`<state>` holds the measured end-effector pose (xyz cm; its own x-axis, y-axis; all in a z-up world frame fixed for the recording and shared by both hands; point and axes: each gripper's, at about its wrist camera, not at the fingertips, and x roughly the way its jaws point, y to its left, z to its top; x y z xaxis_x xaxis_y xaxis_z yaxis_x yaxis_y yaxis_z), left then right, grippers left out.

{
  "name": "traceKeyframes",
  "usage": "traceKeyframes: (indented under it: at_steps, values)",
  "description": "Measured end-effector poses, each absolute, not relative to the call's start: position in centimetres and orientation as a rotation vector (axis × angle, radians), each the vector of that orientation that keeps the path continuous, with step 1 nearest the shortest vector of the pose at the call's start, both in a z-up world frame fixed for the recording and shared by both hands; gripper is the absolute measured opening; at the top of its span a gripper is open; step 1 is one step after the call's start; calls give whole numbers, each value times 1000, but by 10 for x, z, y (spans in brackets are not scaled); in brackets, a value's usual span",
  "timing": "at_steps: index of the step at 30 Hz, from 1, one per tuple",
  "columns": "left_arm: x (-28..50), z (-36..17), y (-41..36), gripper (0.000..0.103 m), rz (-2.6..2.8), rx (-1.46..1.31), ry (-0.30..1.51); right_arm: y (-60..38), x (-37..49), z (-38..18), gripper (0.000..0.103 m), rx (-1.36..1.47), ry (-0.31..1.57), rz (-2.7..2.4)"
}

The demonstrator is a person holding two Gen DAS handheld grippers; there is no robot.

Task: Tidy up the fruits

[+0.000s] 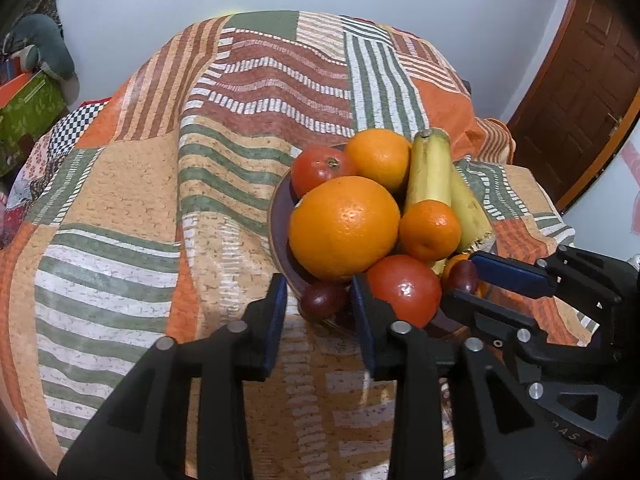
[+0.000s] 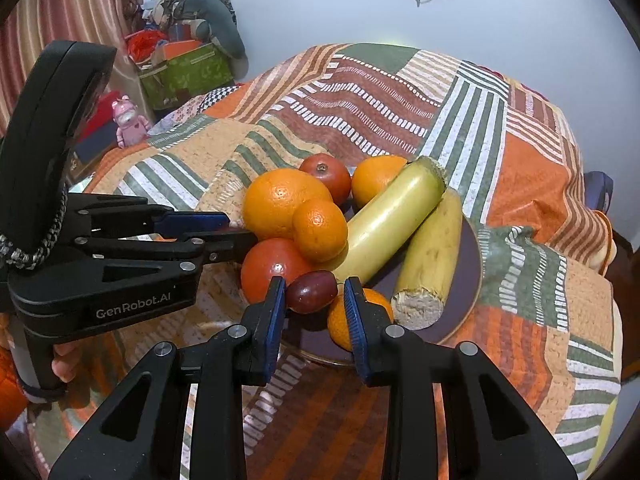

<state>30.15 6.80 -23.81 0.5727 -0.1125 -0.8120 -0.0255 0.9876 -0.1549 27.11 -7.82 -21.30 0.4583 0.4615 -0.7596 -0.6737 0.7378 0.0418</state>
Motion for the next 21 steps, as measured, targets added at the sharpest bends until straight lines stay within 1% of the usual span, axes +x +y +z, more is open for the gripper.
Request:
traceKeyframes:
  at_steps: [6, 12, 14, 16, 18, 21]
  values:
    - [296, -231, 71, 35, -57, -180, 955, -80, 272, -211, 28, -275, 845, 705]
    - [276, -193, 76, 35, -58, -186, 871, -91, 267, -196, 29, -257, 827, 687]
    - [266, -176, 76, 35, -61, -185, 836, -94, 264, -187, 35, -251, 811, 679]
    - [258, -161, 74, 35, -63, -177, 804, -97, 260, -177, 46, -245, 782, 665]
    - [249, -148, 72, 35, -60, -168, 779, -99, 257, -169, 49, -248, 756, 646]
    - [233, -129, 69, 35, -66, -161, 745, -104, 252, -156, 49, -228, 742, 637]
